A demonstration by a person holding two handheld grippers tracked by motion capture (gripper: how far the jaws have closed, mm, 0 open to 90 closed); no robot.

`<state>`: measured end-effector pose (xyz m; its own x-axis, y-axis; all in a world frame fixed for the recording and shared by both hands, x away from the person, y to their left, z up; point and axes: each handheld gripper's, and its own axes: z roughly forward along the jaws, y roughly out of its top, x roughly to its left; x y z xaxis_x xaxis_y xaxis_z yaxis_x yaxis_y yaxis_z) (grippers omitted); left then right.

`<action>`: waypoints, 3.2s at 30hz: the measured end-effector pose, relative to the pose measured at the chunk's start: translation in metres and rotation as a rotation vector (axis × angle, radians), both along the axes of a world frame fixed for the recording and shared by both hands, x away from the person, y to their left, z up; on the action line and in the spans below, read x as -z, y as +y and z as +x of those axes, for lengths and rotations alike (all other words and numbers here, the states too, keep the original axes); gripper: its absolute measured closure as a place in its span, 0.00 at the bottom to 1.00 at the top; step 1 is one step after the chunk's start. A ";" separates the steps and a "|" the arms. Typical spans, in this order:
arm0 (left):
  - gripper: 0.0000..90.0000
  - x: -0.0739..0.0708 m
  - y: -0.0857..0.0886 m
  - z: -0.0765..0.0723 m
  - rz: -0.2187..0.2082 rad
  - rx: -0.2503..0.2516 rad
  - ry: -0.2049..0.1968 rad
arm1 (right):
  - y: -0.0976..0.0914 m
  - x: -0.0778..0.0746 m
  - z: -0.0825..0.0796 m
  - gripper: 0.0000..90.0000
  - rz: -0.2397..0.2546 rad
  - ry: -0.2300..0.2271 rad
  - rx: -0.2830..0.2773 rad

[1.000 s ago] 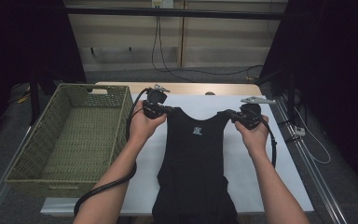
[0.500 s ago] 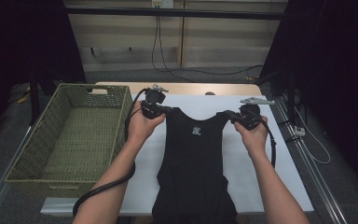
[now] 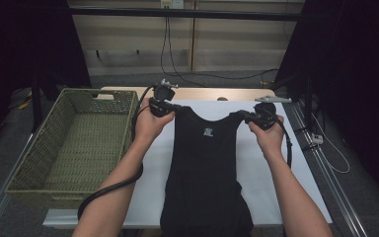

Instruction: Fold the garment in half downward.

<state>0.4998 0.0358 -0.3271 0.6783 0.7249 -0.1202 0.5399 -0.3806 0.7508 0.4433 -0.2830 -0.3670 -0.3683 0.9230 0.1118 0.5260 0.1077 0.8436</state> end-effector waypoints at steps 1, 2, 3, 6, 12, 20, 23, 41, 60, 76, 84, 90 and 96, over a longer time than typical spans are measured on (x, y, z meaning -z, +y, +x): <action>0.93 -0.005 0.000 0.005 0.010 -0.010 -0.012 | 0.000 -0.004 0.004 0.96 -0.005 -0.006 0.006; 0.93 -0.010 0.001 0.010 0.017 -0.015 -0.027 | 0.000 -0.009 0.009 0.96 -0.026 -0.022 0.014; 0.93 -0.016 0.002 0.014 -0.008 -0.025 -0.038 | 0.000 -0.015 0.014 0.96 -0.036 -0.039 0.032; 0.93 -0.024 -0.001 0.028 -0.017 -0.024 -0.039 | 0.000 -0.030 0.029 0.96 -0.051 -0.069 0.061; 0.43 0.034 -0.005 0.040 0.040 -0.030 0.098 | 0.007 0.002 0.043 0.65 -0.044 0.037 0.085; 0.14 0.070 0.001 0.022 0.074 -0.035 0.161 | 0.003 0.042 0.006 0.39 -0.003 0.114 0.006; 0.12 0.069 0.003 0.013 0.063 -0.038 0.142 | 0.000 0.046 -0.010 0.35 -0.009 0.121 -0.018; 0.08 0.079 0.003 -0.044 0.045 -0.009 0.100 | -0.004 0.078 -0.088 0.34 -0.035 0.154 -0.104; 0.09 0.086 0.006 -0.064 0.088 0.008 0.047 | 0.012 0.089 -0.142 0.94 -0.101 0.184 -0.148; 0.09 0.085 0.008 -0.069 0.075 0.013 0.041 | -0.056 0.081 -0.146 0.95 0.014 0.173 0.025; 0.08 0.083 0.013 -0.070 0.068 0.008 0.042 | -0.079 0.077 -0.146 0.95 0.015 0.171 0.083; 0.08 0.084 0.016 -0.073 0.057 0.006 0.057 | -0.089 0.085 -0.145 0.94 0.021 0.204 0.092; 0.08 0.086 0.021 -0.076 0.054 -0.009 0.065 | -0.084 0.081 -0.144 1.00 -0.036 0.184 0.120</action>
<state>0.4242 0.0570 -0.4131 0.6641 0.7373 -0.1239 0.5900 -0.4151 0.6925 0.2991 -0.3673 -0.4482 -0.2323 0.9634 0.1336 0.6815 0.0632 0.7291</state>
